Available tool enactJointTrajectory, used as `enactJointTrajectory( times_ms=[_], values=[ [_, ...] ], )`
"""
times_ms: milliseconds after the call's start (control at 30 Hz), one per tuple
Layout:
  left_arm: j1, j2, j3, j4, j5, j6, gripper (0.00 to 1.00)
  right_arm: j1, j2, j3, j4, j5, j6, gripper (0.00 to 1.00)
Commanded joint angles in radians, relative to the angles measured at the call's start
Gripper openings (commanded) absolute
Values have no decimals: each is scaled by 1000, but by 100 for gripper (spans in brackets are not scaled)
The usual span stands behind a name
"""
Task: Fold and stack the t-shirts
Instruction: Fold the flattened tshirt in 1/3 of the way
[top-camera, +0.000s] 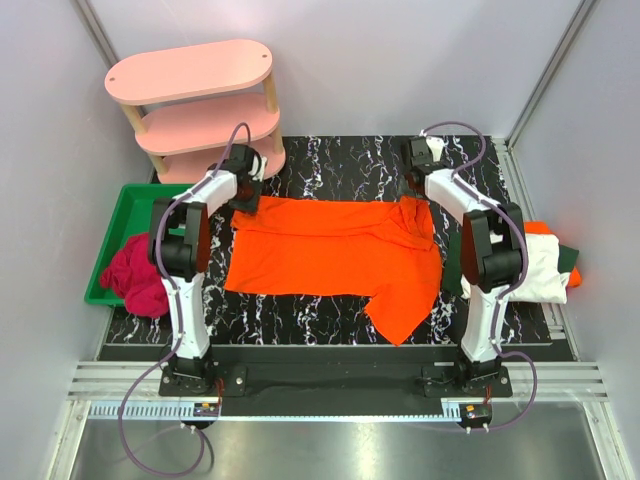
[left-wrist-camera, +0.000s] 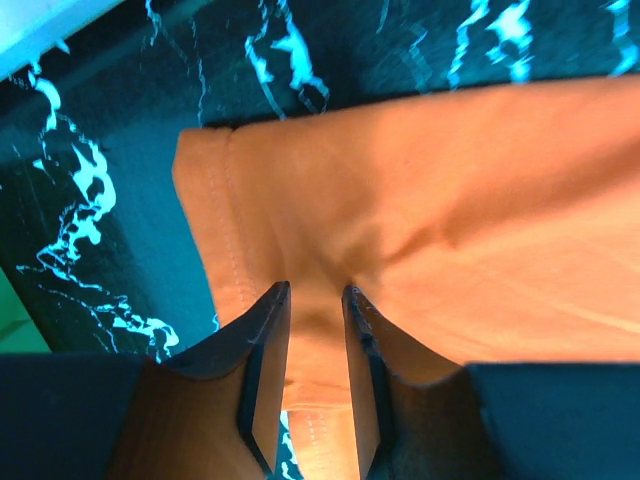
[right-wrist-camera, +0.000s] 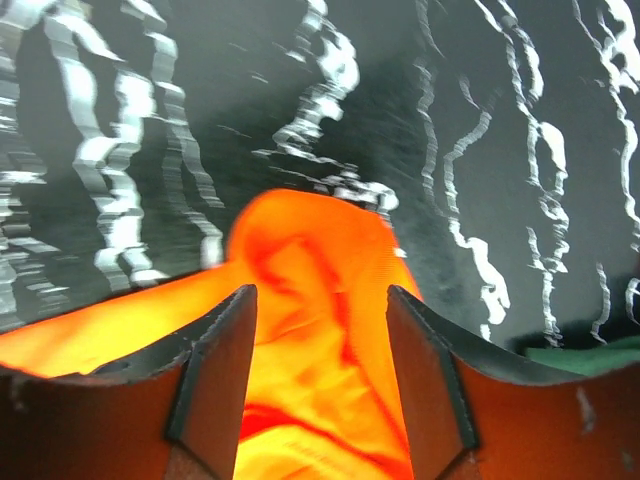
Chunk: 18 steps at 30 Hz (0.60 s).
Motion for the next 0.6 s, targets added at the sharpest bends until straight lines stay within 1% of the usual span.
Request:
enactJointTrajectory(
  times_ms=[0, 33, 133, 167, 233, 267, 333, 467, 567],
  values=[
    [-23, -63, 64, 21, 47, -24, 33, 49, -91, 54, 42, -101, -14, 59],
    [-34, -63, 62, 21, 47, -26, 33, 78, -93, 42, 40, -103, -14, 56],
    [-54, -63, 52, 21, 49, -27, 33, 127, -93, 11, 42, -108, -8, 53],
    [-57, -60, 50, 21, 49, -26, 32, 134, -83, 2, 42, -112, -5, 48],
    [-65, -58, 42, 17, 52, -27, 31, 135, -76, -24, 42, -132, 17, 43],
    [-66, -58, 41, 15, 75, -29, 31, 137, -68, -32, 39, -134, 23, 37],
    [-71, -55, 30, 7, 78, -23, 27, 135, -62, -52, 39, -123, 29, 33],
    [-74, -48, 21, -11, 78, -10, 26, 132, -48, -61, 11, -51, 26, 33],
    [-74, -34, 26, -32, 72, -9, 26, 128, -31, -47, -24, 0, 26, 38]
  ],
)
